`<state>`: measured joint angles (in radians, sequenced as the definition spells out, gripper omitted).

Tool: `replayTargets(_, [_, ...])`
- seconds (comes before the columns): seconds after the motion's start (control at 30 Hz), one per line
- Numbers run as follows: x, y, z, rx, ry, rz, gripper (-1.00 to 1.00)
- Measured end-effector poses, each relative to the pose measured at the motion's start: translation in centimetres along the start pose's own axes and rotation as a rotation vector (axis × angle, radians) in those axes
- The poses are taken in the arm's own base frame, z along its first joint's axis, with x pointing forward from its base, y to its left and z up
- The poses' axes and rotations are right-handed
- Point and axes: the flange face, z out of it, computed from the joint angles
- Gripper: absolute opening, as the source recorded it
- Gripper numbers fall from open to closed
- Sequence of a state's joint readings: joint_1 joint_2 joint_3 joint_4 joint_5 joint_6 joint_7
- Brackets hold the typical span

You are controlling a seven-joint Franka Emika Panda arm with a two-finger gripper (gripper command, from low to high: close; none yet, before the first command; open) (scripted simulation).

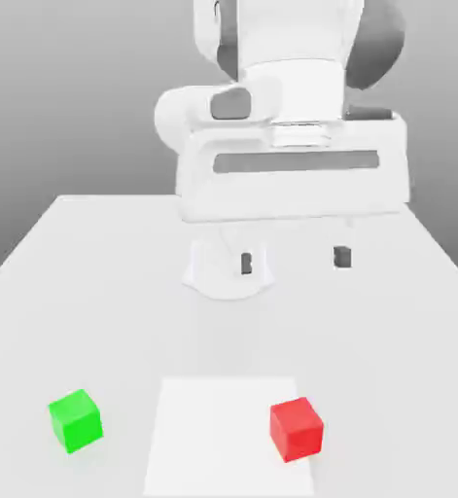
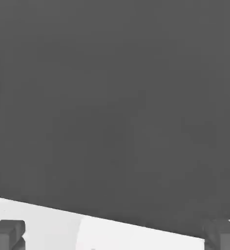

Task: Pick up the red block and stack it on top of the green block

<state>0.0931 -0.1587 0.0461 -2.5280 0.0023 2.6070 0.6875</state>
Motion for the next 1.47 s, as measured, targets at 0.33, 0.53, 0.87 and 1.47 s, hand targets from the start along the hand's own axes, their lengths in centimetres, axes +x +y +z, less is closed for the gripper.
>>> replayTargets(0.33, [-7.5, 2.7, 16.2, -0.135, -0.192, -0.105, 0.0])
replayTargets(0.53, [-8.3, 3.3, 19.3, -0.136, -0.195, -0.107, -1.0])
replayTargets(0.87, [-6.5, 3.2, 13.8, -0.14, -0.192, -0.079, -1.0])
replayTargets(1.47, [5.3, 28.9, 14.4, -0.207, -0.127, 0.716, 1.0])
